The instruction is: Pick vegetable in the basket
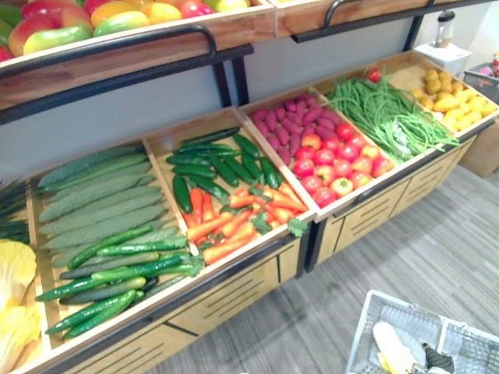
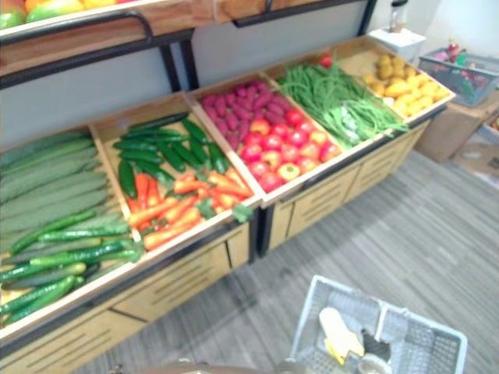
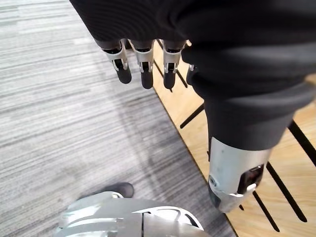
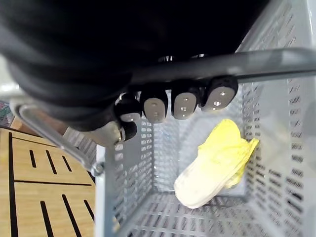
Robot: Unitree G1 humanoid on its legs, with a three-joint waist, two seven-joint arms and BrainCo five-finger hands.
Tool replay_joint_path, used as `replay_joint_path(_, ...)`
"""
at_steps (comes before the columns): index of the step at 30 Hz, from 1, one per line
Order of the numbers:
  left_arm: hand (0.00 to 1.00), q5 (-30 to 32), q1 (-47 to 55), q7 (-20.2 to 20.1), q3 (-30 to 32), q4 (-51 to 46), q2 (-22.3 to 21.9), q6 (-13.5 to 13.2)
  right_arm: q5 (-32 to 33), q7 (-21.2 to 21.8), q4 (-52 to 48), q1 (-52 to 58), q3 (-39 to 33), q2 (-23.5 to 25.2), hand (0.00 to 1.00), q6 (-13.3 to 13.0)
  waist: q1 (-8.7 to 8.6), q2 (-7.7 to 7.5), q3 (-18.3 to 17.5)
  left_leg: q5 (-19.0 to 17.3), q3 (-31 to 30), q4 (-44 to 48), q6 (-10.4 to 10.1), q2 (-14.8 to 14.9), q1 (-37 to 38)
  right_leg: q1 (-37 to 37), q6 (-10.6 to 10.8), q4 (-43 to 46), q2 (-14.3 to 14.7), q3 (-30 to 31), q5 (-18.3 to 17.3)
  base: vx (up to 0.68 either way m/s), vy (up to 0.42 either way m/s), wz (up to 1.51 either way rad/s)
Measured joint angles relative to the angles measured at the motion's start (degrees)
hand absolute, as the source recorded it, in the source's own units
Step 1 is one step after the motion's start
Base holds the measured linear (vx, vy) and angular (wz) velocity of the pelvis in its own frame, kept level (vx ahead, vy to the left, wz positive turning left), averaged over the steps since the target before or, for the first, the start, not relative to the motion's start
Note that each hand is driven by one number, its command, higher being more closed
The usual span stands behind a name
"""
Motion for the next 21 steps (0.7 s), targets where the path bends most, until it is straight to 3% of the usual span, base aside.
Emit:
replay_joint_path(3,0.00,-0.10,-0.69,-0.02,-1.11,-0.01,0.85,0.02,0.41,0.12,0.32,-0.42,0.25,0.03,1.00,-0.44,-0.12,-0.69,0.02,0.11,-1.01,-0.94,0.01,0.41,3.71,-3.23,-0.81,9.41,-0.64,3.17,3.01,0.15,0.029,0.13)
replay_joint_path(4,0.00,-0.12,-0.98,-0.01,-1.36,-0.02,1.01,0.00,0.33,0.22,0.50,-0.47,0.44,0.07,1.00,-0.43,-0.45,-0.12,-0.38,0.12,-1.47,-0.82,-0.02,0.83,3.65,-3.36,-0.72,8.84,-0.40,3.12,1.50,0.21,-0.028,0.43)
replay_joint_path(5,0.00,-0.19,-2.34,0.05,-1.67,-0.27,1.22,-0.09,0.15,0.53,0.52,-0.40,1.54,0.04,1.00,-0.39,-0.30,-0.62,-0.28,0.18,-2.28,-0.82,-0.10,2.04,3.64,-3.52,-1.36,4.63,0.79,2.87,-1.60,0.20,-0.090,0.46)
replay_joint_path(7,0.00,-0.47,-3.35,0.12,-1.65,-0.25,1.40,-0.16,0.01,1.07,1.01,-1.17,1.51,0.06,1.00,-0.37,-0.21,-0.51,0.12,0.42,-3.75,-0.95,-0.74,4.53,3.65,-4.42,-2.14,-2.68,3.35,3.05,-2.17,0.20,-0.164,0.44)
replay_joint_path(8,0.00,-0.54,-3.39,0.10,-1.52,-0.51,1.62,-0.37,0.01,1.07,1.23,-1.22,1.51,0.18,1.00,-0.38,-0.11,-1.01,0.01,0.56,-4.45,-0.97,-1.25,5.33,3.88,-4.11,-1.32,-11.17,4.10,3.66,-0.15,0.20,-0.210,0.36)
replay_joint_path(9,0.00,-0.56,-3.29,0.11,-1.21,-1.00,2.28,-0.64,-0.13,1.05,1.61,-1.21,1.49,0.52,1.00,-0.49,-0.13,-2.58,-0.30,0.30,-4.62,-0.97,-2.53,4.78,4.37,-3.26,-1.86,-17.66,3.92,4.68,4.92,0.31,-0.366,0.29)
replay_joint_path(10,0.00,-0.62,-3.51,0.18,-0.20,-0.15,2.65,-0.73,-0.20,1.04,2.95,-1.50,1.29,0.16,1.00,-0.68,0.08,-2.71,0.05,-0.87,-5.07,-1.06,-5.24,5.48,5.72,-2.57,0.44,-18.57,4.33,5.54,8.76,0.19,-0.239,0.12)
replay_joint_path(13,0.00,-0.62,-3.52,0.19,1.35,-0.33,-0.14,-1.06,-0.29,1.04,3.16,-1.60,1.19,-0.58,1.00,-0.96,0.05,0.38,-0.63,-0.32,-4.48,-1.57,-5.64,8.86,6.31,-2.35,-0.93,-17.72,7.46,4.55,5.99,0.18,-0.207,0.02)
replay_joint_path(16,0.00,-0.62,-4.39,0.20,1.41,-1.09,-0.94,-1.58,-0.24,1.11,3.55,-1.59,-1.12,-0.60,1.00,-0.89,0.01,1.04,-0.74,2.62,-4.52,-3.43,-6.62,9.22,6.30,-2.00,-1.25,-18.07,8.12,3.48,5.27,0.10,-0.150,0.18)
replay_joint_path(21,0.00,-0.64,-4.13,0.79,1.06,-2.38,-0.98,-1.59,0.39,1.05,5.84,-0.94,-4.39,-0.67,1.00,-0.96,-0.29,1.74,-1.77,3.27,-5.84,-3.97,-6.40,9.56,5.32,1.22,-0.39,-22.78,8.22,0.63,6.05,0.03,-0.010,0.29)
